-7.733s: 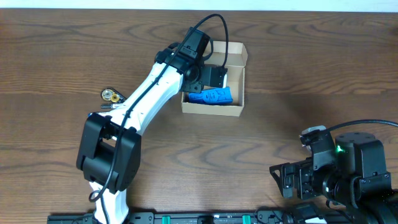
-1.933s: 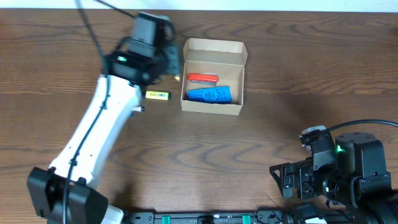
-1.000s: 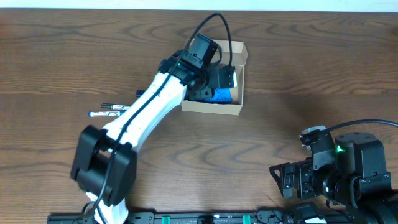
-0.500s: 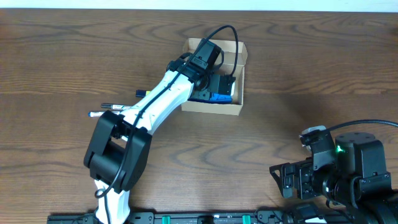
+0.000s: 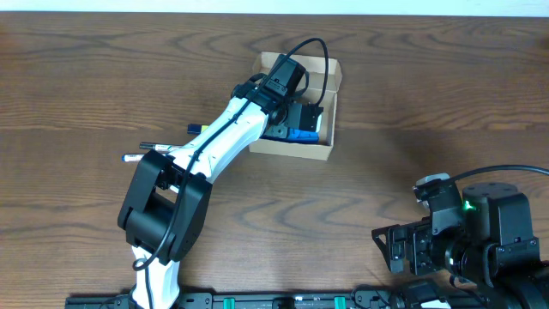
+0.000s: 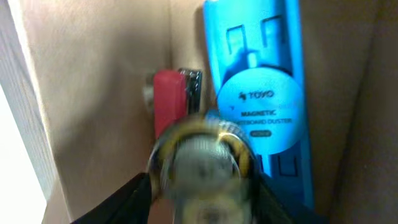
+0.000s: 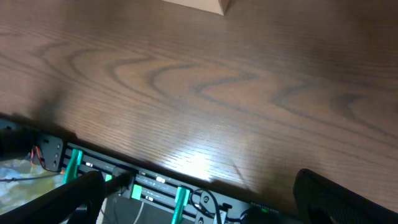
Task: Pack container
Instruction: 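Withdraw the left gripper and move it over the yellow highlighter, then grasp the yellow highlighter with the left gripper, then carry the highlighter into the box's right side and release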
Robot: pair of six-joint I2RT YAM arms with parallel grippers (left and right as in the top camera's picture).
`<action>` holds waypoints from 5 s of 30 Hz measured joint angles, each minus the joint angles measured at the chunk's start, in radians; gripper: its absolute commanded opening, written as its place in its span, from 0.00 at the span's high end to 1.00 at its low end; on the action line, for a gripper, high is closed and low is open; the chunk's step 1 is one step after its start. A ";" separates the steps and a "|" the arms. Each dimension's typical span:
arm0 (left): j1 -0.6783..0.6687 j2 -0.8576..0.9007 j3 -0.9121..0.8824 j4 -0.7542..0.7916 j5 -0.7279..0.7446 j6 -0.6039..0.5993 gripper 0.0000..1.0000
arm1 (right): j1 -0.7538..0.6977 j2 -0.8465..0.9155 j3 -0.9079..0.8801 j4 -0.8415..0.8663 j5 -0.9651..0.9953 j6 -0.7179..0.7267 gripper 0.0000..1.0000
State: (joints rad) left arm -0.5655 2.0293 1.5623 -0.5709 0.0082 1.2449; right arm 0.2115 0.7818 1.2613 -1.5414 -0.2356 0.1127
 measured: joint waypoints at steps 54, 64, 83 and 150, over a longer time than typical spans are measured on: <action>0.406 -0.223 0.006 -0.372 0.112 -2.139 0.05 | 0.000 0.000 0.000 0.000 0.000 0.000 0.01; 0.375 -0.067 0.006 -0.383 0.183 -2.451 0.04 | 0.000 0.000 0.000 0.000 0.000 0.000 0.01; 0.342 0.078 0.006 -0.255 0.142 -2.661 0.09 | 0.000 0.000 0.000 0.000 0.000 0.000 0.01; 0.023 -0.319 0.095 -0.143 0.027 -1.913 0.94 | 0.000 0.001 0.000 0.000 0.000 0.000 0.01</action>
State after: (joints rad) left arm -0.5430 1.7100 1.6569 -0.7143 0.0357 -0.6682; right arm 0.2115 0.7826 1.2613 -1.5417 -0.2359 0.1127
